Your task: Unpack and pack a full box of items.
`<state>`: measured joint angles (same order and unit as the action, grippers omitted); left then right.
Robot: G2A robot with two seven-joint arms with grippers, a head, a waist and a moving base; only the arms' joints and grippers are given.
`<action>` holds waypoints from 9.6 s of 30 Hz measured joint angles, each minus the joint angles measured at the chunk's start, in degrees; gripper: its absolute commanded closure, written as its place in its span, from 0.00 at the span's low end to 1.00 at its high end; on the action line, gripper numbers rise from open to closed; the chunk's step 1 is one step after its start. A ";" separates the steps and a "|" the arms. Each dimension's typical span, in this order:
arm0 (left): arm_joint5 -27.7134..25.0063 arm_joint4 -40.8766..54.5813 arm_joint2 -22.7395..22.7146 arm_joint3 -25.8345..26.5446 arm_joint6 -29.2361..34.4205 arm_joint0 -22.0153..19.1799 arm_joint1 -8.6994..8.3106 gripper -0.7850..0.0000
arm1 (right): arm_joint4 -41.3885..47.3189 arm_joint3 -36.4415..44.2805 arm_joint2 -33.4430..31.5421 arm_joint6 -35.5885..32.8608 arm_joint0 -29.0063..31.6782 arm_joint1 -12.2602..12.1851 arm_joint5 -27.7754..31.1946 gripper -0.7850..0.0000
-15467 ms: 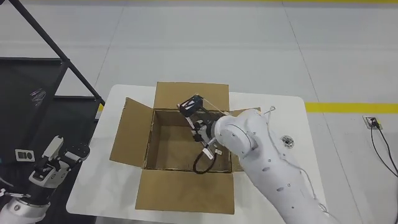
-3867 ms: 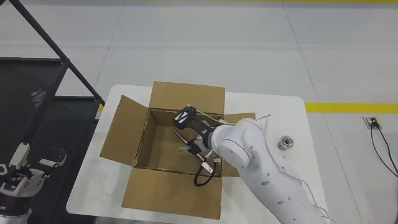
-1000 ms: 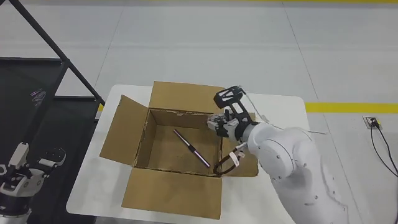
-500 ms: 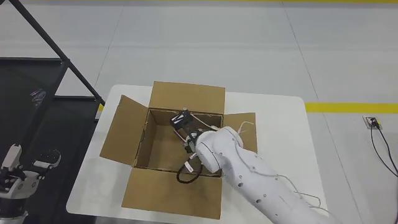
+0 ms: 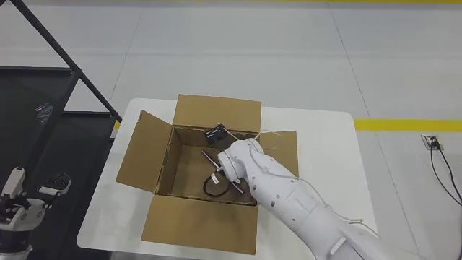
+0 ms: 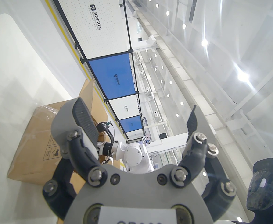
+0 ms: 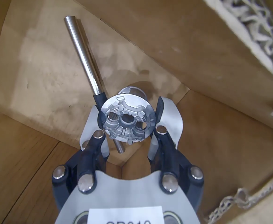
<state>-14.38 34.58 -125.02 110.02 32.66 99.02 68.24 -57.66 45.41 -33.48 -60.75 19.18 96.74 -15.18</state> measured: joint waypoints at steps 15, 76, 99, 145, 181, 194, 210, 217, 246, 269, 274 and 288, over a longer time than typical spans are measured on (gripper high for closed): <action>0.67 -0.70 0.42 0.27 -0.78 -0.29 0.01 0.00 | 1.70 -6.24 -1.14 2.61 -2.41 2.88 2.48 0.00; 6.19 -32.53 28.16 -1.06 4.95 -11.04 -2.30 0.00 | 53.43 30.57 -57.87 -26.81 25.29 -18.49 31.90 0.00; 7.74 -29.73 30.15 -4.38 2.14 -13.19 -2.53 0.00 | 45.57 32.08 -36.15 -4.73 23.81 -17.30 31.00 0.00; 5.43 -19.20 7.10 -6.33 32.88 -2.71 -6.29 0.00 | 35.08 38.44 -34.09 13.18 26.17 -18.67 24.77 0.00; 10.34 -10.19 16.57 -9.48 38.58 -8.03 -8.75 0.00 | 51.75 -12.80 -29.20 24.37 1.04 -13.00 39.91 0.00; 13.68 -2.85 18.00 -5.03 27.42 -8.09 -8.37 0.00 | 65.44 -16.39 -33.53 5.68 -0.90 -14.25 53.91 0.00; 10.32 -8.23 23.46 -0.14 6.96 -8.18 -7.29 0.00 | 65.69 5.25 -36.32 -6.05 7.49 -18.07 50.88 0.00; 9.05 -13.43 26.71 0.05 3.29 -9.37 -7.09 0.00 | 62.76 16.22 -35.87 -6.74 11.82 -19.20 39.32 0.00; 9.59 -24.32 34.43 -3.91 -2.62 -16.09 -6.55 0.00 | 63.90 19.83 -30.60 -5.83 15.12 -19.81 21.19 0.00; 7.54 -15.51 24.31 -3.44 -3.55 -12.33 -6.70 0.00 | 61.33 30.65 -31.02 -0.28 19.96 -21.35 18.30 0.00; 6.85 -15.31 24.53 -3.09 -2.86 -11.59 -6.64 0.00 | 60.67 31.19 -29.26 0.63 18.67 -21.11 16.11 0.00; 5.94 -16.64 25.64 -3.31 -2.09 -11.00 -6.52 0.00 | 60.09 31.17 -27.74 3.34 19.65 -21.24 14.99 0.00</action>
<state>-8.44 17.94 -99.38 106.70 30.57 88.02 61.72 2.43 76.58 -61.22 -57.41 38.83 75.50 -0.19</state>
